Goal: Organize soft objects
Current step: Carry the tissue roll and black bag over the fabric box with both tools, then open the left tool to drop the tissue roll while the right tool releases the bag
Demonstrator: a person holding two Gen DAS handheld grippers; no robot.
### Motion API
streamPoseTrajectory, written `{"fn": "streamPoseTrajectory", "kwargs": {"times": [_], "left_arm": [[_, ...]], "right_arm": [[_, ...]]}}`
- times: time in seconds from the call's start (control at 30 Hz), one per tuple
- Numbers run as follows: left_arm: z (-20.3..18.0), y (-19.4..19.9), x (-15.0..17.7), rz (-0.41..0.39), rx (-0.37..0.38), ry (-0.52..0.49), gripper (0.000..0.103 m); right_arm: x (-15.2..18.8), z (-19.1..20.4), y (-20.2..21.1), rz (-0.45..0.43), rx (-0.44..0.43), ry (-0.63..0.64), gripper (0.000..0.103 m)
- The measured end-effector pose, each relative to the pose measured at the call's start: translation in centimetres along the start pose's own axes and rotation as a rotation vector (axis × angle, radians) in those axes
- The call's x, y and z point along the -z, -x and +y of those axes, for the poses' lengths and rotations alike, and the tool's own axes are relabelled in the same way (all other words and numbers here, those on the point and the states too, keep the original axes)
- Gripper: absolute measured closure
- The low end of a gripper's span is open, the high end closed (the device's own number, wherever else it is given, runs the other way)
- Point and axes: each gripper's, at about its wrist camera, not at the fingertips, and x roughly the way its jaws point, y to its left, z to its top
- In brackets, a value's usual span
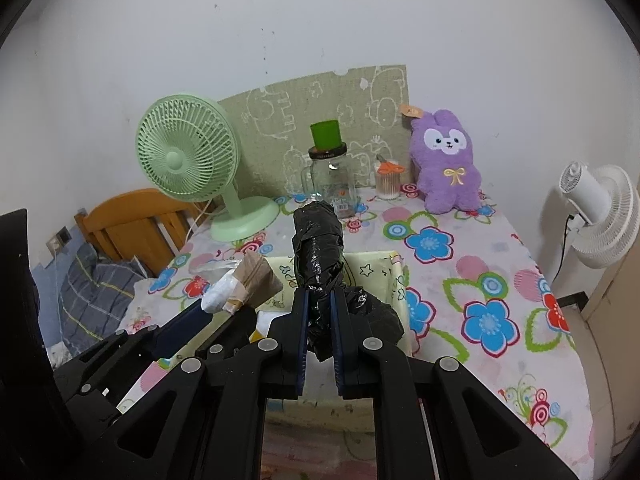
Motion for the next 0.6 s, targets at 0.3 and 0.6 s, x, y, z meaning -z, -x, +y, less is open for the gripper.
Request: {"fn": "streamPoseTrajectory", "kwargs": {"times": [0.3,0.6], "left_arm": [[0.7,-2.7,0.4,0.06,-0.007,0.01,0.072],[1.4,-3.7,1.0,0.098,-0.01,0.018,0.064]], "right_arm": [[0.1,-0.2,-3.3,0.07,0.001,0.008,0.089],[0.3,-0.2,-4.9,0.114,-0.016,0.02,0.086]]}}
